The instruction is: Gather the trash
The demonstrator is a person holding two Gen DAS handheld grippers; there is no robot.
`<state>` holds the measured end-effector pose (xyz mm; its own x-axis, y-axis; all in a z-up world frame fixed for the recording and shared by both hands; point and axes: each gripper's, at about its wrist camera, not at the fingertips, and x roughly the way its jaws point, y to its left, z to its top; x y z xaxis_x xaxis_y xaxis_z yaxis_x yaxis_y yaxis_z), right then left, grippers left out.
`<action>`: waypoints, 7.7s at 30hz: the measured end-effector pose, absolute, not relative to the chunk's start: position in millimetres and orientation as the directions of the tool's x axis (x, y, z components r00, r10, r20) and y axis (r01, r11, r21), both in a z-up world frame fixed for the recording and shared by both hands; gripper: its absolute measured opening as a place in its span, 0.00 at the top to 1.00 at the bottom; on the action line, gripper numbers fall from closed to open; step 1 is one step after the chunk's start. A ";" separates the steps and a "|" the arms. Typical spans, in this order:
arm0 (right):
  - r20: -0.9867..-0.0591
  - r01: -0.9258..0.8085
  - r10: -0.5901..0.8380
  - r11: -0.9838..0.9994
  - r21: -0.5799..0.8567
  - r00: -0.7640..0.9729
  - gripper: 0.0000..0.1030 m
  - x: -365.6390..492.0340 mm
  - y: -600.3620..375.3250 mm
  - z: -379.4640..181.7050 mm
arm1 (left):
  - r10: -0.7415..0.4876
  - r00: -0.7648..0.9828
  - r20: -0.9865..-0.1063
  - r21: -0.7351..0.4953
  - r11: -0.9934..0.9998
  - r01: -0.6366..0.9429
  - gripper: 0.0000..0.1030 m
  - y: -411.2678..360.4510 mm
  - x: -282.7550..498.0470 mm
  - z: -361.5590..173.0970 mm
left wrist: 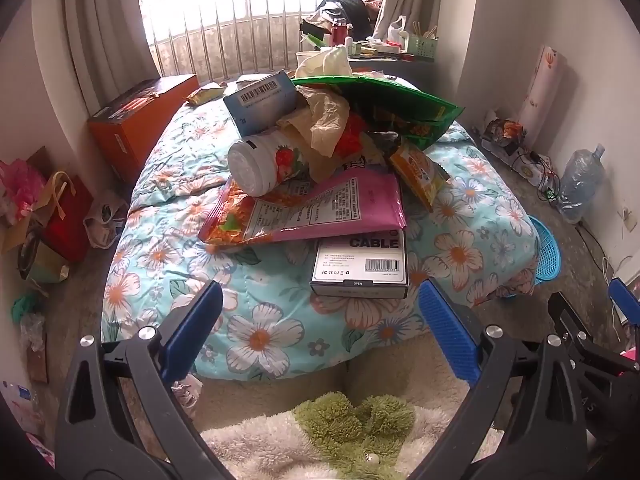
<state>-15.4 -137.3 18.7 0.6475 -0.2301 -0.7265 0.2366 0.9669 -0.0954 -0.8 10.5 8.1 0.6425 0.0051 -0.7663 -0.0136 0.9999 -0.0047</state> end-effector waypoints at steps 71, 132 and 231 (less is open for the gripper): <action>-0.724 0.246 -0.237 0.965 -0.095 0.648 0.05 -14.9 -137.5 17.3 | -0.013 0.617 -0.787 -0.014 1.000 0.003 0.09 12.9 -2.9 -1.3; -0.740 -0.163 0.470 0.878 0.451 0.481 0.08 373.7 -180.8 7.2 | -0.314 0.381 -0.870 -0.161 0.910 0.381 0.38 29.9 356.0 34.2; -0.623 0.570 -0.322 0.784 0.247 0.713 0.06 68.8 -429.2 -9.3 | -0.721 0.265 -0.640 -0.238 0.514 0.824 0.33 -248.9 215.8 94.0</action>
